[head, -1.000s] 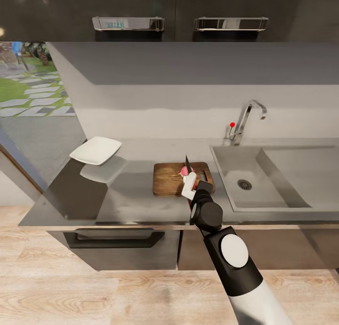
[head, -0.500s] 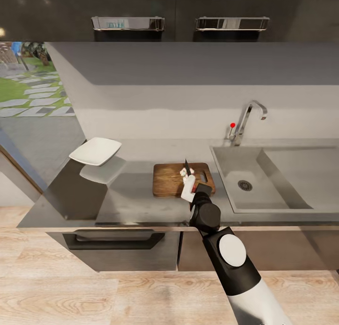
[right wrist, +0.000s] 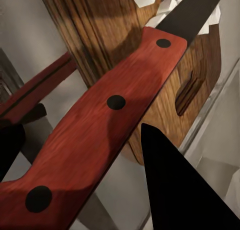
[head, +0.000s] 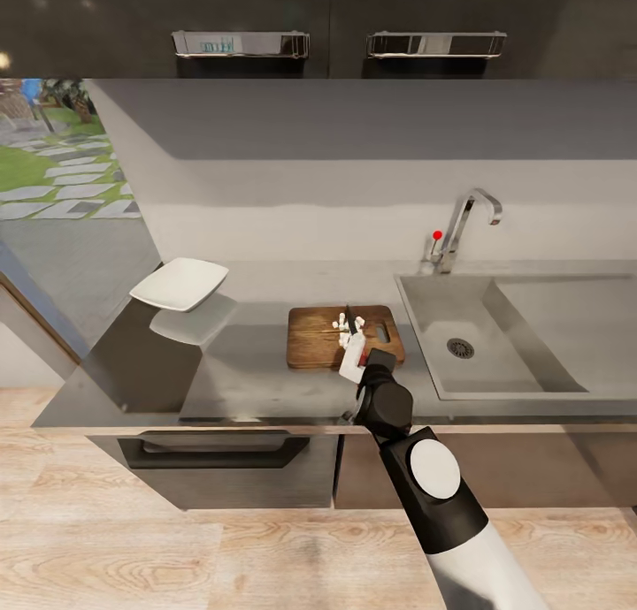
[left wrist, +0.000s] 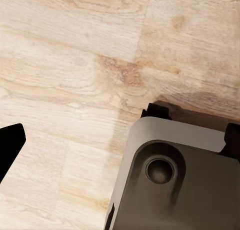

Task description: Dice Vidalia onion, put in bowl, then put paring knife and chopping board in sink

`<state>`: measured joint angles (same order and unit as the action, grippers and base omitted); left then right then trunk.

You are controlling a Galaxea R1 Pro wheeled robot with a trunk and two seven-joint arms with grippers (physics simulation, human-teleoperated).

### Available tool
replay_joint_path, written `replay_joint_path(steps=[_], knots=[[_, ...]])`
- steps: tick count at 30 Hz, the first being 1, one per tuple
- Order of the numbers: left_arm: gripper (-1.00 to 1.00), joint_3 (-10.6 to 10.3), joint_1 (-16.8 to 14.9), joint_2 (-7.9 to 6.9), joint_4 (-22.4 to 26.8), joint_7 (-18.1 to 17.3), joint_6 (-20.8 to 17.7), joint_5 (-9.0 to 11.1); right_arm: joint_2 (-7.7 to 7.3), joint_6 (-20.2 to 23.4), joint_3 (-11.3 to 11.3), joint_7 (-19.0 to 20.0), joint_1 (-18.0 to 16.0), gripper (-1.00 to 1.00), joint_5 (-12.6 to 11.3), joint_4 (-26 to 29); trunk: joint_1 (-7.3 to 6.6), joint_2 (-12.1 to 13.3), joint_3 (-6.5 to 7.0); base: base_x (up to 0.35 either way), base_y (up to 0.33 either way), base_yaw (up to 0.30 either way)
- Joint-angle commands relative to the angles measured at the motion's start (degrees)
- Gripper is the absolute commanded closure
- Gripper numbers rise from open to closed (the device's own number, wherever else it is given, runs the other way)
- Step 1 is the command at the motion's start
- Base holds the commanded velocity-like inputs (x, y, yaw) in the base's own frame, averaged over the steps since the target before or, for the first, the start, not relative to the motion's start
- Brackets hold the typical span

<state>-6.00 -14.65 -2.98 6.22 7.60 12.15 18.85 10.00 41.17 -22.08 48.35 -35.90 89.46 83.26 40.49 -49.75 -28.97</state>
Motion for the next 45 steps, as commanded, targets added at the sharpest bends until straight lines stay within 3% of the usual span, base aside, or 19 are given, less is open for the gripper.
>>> replay_joint_path(steps=[1, 15, 17, 20, 22, 25, 30, 33, 35, 36, 37, 39, 40, 41, 45], knots=[[-1.00, -0.5, 0.0, -0.01, 0.0, 0.2, 0.2, 0.4, 0.00, 0.3, -0.1, 0.6, -0.1, 1.00, 0.3, 0.3, 0.01, 0.0, -0.06, 0.000, 0.000, 0.000], [-1.00, -0.5, 0.0, -0.01, 0.0, 0.2, 0.2, 0.4, 0.00, 0.6, 0.4, -1.5, -0.1, 1.00, 0.3, 9.3, 0.01, 0.0, -0.06, 0.000, 0.000, 0.000], [-1.00, -0.5, 0.0, -0.01, 0.0, 0.2, 0.2, 0.4, 0.00, 0.6, 1.3, -3.8, -0.1, 1.00, 0.2, 9.5, 0.01, 0.0, -0.06, 0.000, 0.000, 0.000], [-1.00, -0.5, 0.0, -0.01, 0.0, 0.2, 0.2, 0.4, 0.00, 0.6, 4.4, -6.8, -0.1, 1.00, -0.1, 10.0, 0.01, 0.0, -0.06, 0.000, 0.000, 0.000], [-1.00, -0.5, 0.0, -0.01, -0.1, 0.2, 0.2, 0.4, 0.00, 0.6, 6.5, -8.1, -0.6, 1.00, -1.8, 10.1, 0.01, 0.0, -0.06, 0.000, 0.000, 0.000], [-1.00, -0.5, 0.0, -0.01, -0.1, 0.2, 0.2, 0.4, 0.00, 0.6, 11.4, -9.8, -2.3, 1.00, -8.7, 10.2, 0.01, 0.0, -0.06, 0.000, 0.000, 0.000], [-1.00, -0.5, 0.0, -0.01, -0.1, 0.2, 0.2, 0.4, 0.00, 0.4, 22.9, -12.2, -5.1, 1.00, -25.1, 10.3, 0.01, 0.0, -0.06, 0.000, 0.000, 0.000], [-1.00, -0.5, 0.0, -0.01, -0.1, 0.2, 0.2, 0.4, 0.00, 0.3, 26.7, -11.9, -5.3, 1.00, -30.1, 10.3, 0.01, 0.0, -0.06, 0.000, 0.000, 0.000], [-1.00, -0.5, 0.0, -0.01, -0.1, 0.2, 0.2, 0.4, -2.01, 0.4, 28.3, -11.4, -5.4, 1.00, -34.2, 10.3, 0.01, 0.0, -0.06, 0.000, 0.000, 0.000], [-1.00, -0.5, 0.0, -0.01, -0.1, 0.2, 0.2, 0.4, -3.54, 0.5, 29.3, -11.2, -5.4, 1.00, -38.0, 10.2, 0.01, 0.0, -0.06, 0.000, 0.000, 0.000], [-1.00, -0.5, 0.0, -0.01, -0.1, 0.2, 0.2, 0.4, -5.98, 0.7, 30.8, -11.0, -5.4, 1.00, -44.6, 10.2, 0.01, 0.0, -0.06, 0.000, 0.000, 0.000], [-1.00, -0.5, 0.0, 0.00, -0.1, 0.2, 0.2, 0.4, -9.30, 1.1, 32.3, -10.9, -5.4, 1.00, -52.5, 9.9, 0.01, 0.0, -0.06, 0.000, 0.000, 0.000], [-1.00, -0.5, 0.0, 0.01, -0.1, 0.2, 0.2, 0.4, -10.73, 1.4, 32.7, -10.9, -5.4, 1.00, -55.4, 9.8, 0.01, 0.0, -0.06, 0.000, 0.000, 0.000], [-1.00, -0.5, 0.0, 0.04, -0.1, 0.2, 0.2, 0.4, -11.79, 1.6, 32.9, -10.9, -5.4, 1.00, -57.3, 9.7, 0.01, 0.0, -0.06, 0.000, 0.000, 0.000], [-1.00, -0.5, 0.0, 0.07, -0.1, 0.2, 0.2, 0.4, -13.52, 2.0, 33.2, -10.7, -5.4, 1.00, -60.2, 9.2, 0.01, 0.0, -0.06, 0.012, -0.086, 0.000]])
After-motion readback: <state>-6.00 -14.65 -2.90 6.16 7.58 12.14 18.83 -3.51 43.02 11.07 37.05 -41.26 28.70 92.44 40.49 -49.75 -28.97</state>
